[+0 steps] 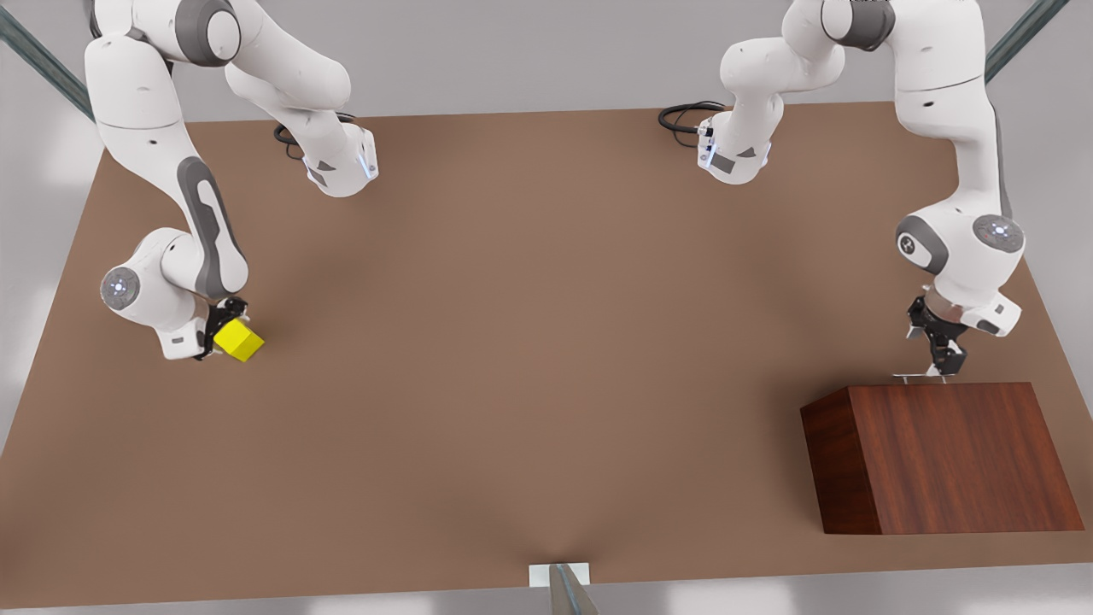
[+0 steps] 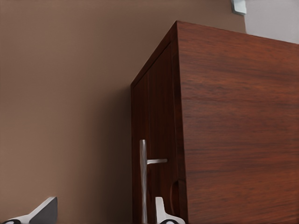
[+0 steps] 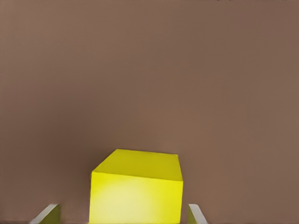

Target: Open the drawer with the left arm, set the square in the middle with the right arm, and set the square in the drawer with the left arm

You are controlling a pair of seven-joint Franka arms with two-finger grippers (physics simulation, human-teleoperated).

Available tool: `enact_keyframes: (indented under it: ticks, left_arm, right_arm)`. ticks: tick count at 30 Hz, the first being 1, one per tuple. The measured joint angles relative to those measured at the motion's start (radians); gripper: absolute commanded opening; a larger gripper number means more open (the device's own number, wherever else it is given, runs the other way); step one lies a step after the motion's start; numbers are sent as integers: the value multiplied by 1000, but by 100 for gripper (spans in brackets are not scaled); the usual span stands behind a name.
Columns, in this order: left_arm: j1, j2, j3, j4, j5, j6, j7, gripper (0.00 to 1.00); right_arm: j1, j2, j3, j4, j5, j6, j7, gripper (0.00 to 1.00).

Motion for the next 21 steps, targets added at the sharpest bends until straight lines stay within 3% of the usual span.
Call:
enact_keyframes:
  ticks: [18,21]
  left_arm:
    - [0,51,-3,13,-6,-15,-5,100]
    - [0,44,-3,13,-8,-43,-6,100]
  right_arm:
    - [0,75,0,3,71,35,-45,100]
    - [0,70,0,3,71,34,-48,94]
